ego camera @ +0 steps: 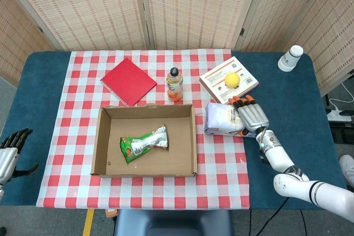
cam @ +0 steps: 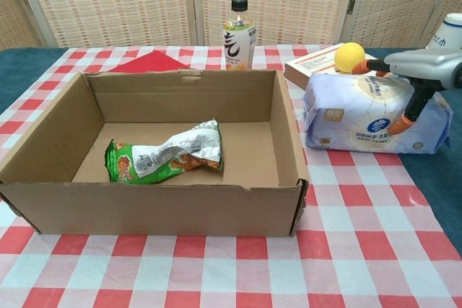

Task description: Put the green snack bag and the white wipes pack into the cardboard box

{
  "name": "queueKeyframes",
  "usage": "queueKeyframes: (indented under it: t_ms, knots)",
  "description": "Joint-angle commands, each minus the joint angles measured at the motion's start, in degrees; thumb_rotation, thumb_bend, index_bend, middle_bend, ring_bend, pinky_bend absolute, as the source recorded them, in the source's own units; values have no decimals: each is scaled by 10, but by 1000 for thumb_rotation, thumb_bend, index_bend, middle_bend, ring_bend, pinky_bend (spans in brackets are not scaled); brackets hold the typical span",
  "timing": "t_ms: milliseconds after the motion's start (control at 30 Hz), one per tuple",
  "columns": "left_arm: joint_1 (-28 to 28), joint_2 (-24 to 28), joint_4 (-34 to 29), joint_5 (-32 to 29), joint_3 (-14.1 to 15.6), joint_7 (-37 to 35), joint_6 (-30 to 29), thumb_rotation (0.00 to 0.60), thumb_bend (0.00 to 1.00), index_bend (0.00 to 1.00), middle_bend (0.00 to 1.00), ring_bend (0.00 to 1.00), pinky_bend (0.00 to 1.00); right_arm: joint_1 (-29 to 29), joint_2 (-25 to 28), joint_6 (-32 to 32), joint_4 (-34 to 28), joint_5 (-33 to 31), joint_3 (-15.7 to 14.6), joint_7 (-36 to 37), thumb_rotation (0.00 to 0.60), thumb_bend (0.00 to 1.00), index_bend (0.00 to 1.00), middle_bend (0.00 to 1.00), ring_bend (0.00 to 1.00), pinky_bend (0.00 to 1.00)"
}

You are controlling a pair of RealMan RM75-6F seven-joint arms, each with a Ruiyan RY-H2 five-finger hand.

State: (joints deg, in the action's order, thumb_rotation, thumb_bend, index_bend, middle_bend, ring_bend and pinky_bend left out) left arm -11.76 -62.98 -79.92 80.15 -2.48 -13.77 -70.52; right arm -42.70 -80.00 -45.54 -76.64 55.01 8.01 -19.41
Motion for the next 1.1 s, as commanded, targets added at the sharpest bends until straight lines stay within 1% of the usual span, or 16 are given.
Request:
queueKeyframes:
  t_ms: [33,100,167,367,500,600,700,900,1000,1100]
  knots:
    - [0,0,0,0,0,-1,0,600,201,60,15,0,101,3,-11,-12,12,20,-1,13,600,0,86,60,39,191]
    - [0,0,0,0,0,-1,1,600,201,61,15,0,101,4,-15,-16,18,26,0,18,600,0,166,125,96,291]
    - [0,0,0,0,0,-1,1,600,201,61,15,0,102,5,-17,-18,19,28,0,20,600,0,225,170,153,352]
    - [1,1,0,1,0,-2,-2,600,201,60,15,0,101,10,-28,-25,28,26,1,23,600,0,393,258,260,455]
    - [1,1,0,1,0,-3,-3,600,201,61,15,0,102,13,-33,-35,32,36,2,28,600,0,536,334,352,585]
    - [1,1,0,2,0,-3,-3,600,201,61,15,0,102,16,-36,-46,36,50,4,37,600,32,652,414,449,690]
    - [1,1,0,3,0,-3,-4,600,201,61,15,0,102,19,-32,-55,36,58,5,36,600,89,736,481,522,740]
    - [1,1,0,3,0,-3,-4,600,201,60,15,0,101,25,1,-81,-6,67,11,15,600,157,792,521,561,771]
    - [1,1,0,3,0,-2,-4,600,201,60,15,0,101,28,26,-97,-42,65,19,-1,600,176,800,527,572,783]
    - [1,1,-1,4,1,-1,-4,600,201,60,15,0,102,31,64,-118,-96,63,31,-20,600,176,802,528,583,795]
